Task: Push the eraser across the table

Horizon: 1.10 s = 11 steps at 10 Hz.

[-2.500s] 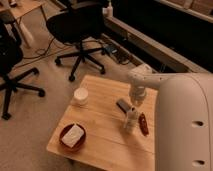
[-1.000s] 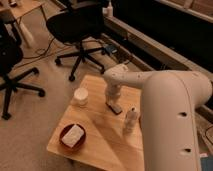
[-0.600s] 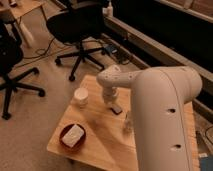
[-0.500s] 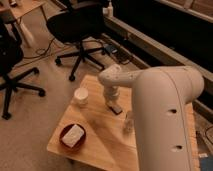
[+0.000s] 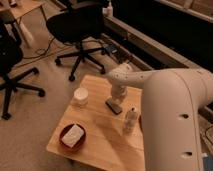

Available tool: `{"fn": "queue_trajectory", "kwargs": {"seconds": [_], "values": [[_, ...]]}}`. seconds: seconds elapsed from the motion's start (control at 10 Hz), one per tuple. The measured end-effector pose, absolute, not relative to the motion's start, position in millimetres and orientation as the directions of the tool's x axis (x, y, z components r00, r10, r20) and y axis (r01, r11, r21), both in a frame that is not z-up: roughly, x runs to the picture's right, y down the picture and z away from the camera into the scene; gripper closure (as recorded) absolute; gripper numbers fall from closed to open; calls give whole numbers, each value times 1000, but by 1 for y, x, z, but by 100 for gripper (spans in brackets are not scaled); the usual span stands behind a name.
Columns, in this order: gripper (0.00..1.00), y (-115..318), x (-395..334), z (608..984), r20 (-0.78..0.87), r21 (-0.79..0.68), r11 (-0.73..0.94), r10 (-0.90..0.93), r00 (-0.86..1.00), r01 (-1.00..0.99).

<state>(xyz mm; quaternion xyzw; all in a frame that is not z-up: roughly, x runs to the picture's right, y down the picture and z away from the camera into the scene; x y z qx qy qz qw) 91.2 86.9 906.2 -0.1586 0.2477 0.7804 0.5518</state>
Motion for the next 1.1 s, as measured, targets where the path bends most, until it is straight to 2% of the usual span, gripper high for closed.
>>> {"fn": "queue_trajectory", "kwargs": {"seconds": [0.5, 1.1], "values": [[100, 79, 94, 937, -453, 251, -323, 794, -406, -912], [100, 93, 65, 940, -481, 235, -301, 790, -379, -924]]}}
